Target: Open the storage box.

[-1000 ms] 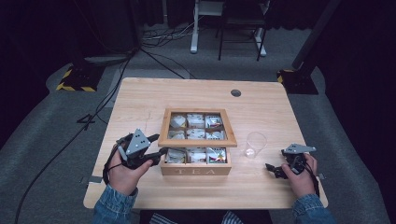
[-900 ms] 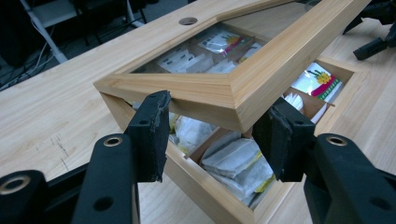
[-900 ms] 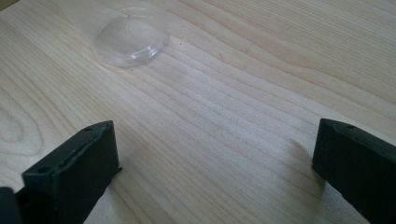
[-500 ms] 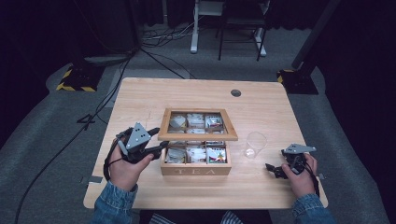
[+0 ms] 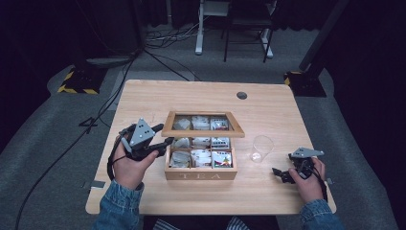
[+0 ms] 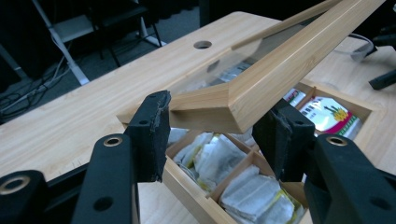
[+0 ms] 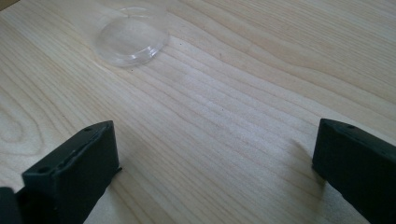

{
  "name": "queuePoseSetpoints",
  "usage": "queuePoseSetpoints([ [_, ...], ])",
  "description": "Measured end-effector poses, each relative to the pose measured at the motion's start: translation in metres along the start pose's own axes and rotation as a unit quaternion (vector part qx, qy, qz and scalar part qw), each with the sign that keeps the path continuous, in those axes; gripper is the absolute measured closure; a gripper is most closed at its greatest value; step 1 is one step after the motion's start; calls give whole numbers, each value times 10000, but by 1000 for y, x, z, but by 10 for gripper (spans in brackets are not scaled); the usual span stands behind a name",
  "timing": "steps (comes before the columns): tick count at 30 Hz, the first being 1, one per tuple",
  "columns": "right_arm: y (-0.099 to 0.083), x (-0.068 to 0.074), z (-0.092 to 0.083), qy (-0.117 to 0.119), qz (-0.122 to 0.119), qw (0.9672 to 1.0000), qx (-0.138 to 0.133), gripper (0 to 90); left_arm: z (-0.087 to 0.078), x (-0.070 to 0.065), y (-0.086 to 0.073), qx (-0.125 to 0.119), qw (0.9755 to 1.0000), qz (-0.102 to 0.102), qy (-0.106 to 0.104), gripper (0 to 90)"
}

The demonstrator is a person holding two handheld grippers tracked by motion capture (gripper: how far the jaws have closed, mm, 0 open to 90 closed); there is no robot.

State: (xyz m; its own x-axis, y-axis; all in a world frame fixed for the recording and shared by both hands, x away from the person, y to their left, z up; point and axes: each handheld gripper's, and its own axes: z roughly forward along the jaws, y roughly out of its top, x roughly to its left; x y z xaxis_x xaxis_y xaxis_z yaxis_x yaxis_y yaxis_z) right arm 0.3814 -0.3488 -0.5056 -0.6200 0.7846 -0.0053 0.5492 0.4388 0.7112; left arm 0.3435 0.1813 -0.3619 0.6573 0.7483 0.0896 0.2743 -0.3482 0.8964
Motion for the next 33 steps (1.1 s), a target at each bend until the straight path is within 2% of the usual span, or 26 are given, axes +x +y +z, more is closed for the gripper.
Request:
queuePoseSetpoints([
  [7,0,0,0,-6,5,10000,5,4,3,5,6,-182,9998,-69,-4,473],
  [14,-1,2,-1,-52,74,10000,-1,17,5,9,11,-315,9995,-55,56,474],
  [17,-1,2,-2,-56,78,10000,-14,24,7,10,13,-323,9994,-10,126,474],
  [19,-1,3,-2,-50,81,10000,-25,30,9,10,15,-216,9993,97,288,496],
  [20,-2,3,-2,-54,89,9999,-34,36,11,10,15,-210,9994,103,272,496],
  [25,-3,4,-5,-117,133,9998,-101,108,13,14,18,-320,9992,0,246,503],
  [28,-5,4,-7,-244,226,9993,-180,164,15,16,20,-378,9989,-21,270,509],
  [30,-5,4,-7,-273,265,9991,-193,180,15,17,22,-377,9987,-12,352,541],
  [33,-5,6,-8,-330,316,9987,-220,222,16,20,23,-438,9985,-92,307,544],
])
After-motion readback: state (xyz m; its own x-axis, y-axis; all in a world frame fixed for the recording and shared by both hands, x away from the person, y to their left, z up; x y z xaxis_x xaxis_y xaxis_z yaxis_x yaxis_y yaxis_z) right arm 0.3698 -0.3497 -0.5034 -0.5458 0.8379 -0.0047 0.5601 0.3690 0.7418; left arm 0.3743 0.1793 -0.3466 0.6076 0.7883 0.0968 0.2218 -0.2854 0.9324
